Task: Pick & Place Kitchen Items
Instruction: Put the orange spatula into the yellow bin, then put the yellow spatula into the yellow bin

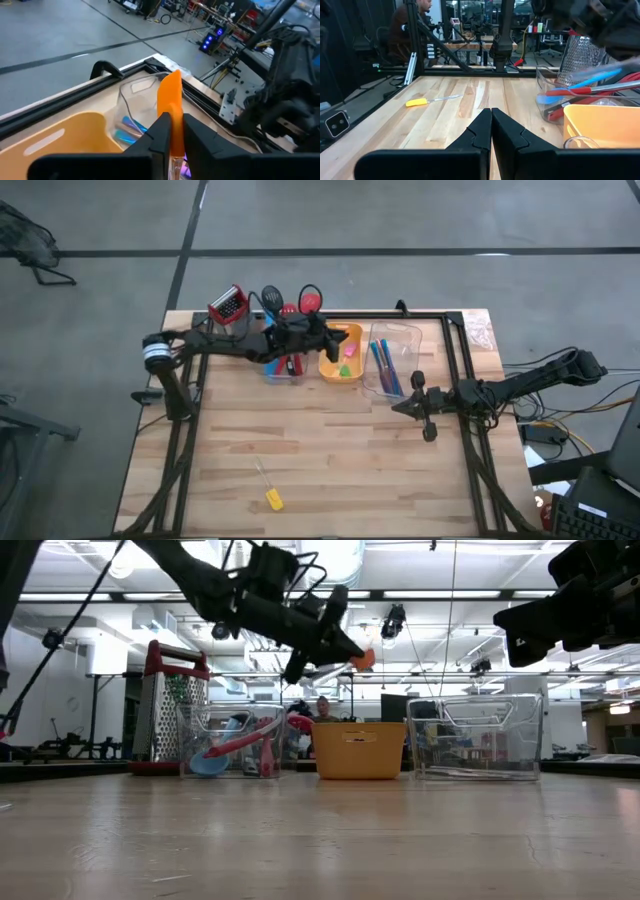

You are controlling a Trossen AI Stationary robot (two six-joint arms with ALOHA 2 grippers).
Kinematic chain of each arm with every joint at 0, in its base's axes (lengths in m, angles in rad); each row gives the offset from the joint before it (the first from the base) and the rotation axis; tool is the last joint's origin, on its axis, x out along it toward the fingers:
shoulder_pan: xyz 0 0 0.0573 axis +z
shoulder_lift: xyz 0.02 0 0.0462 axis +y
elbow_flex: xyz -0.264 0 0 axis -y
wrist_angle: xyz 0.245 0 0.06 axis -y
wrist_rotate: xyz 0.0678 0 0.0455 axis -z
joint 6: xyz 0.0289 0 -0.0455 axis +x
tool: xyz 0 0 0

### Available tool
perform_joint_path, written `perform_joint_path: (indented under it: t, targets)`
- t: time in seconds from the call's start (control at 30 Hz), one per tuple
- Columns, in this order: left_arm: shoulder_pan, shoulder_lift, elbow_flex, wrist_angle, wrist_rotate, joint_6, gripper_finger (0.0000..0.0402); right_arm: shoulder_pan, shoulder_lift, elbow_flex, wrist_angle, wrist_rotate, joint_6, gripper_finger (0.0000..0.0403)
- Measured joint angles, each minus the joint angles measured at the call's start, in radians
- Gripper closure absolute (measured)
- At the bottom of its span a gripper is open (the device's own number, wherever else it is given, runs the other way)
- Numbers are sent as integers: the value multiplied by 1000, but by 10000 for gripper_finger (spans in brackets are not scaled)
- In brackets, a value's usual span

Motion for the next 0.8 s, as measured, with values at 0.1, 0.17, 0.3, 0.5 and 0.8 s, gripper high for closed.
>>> perform_joint_path:
  t: [0.1, 0.17, 0.3, 0.5, 0.8]
  targets:
    - [8, 44, 6, 56, 0, -13, 364, 0, 0, 0, 0, 0, 1, 394]
    - [15, 70, 14, 71, -8, -13, 367, 0, 0, 0, 0, 0, 0, 394]
    - [32, 118, 33, 70, -22, 1, 357, 0, 0, 0, 0, 0, 0, 394]
    - [39, 152, 37, 52, -6, 55, 329, 0, 0, 0, 0, 0, 1, 394]
    - [39, 123, 35, 14, 94, 31, 296, 0, 0, 0, 0, 0, 1, 394]
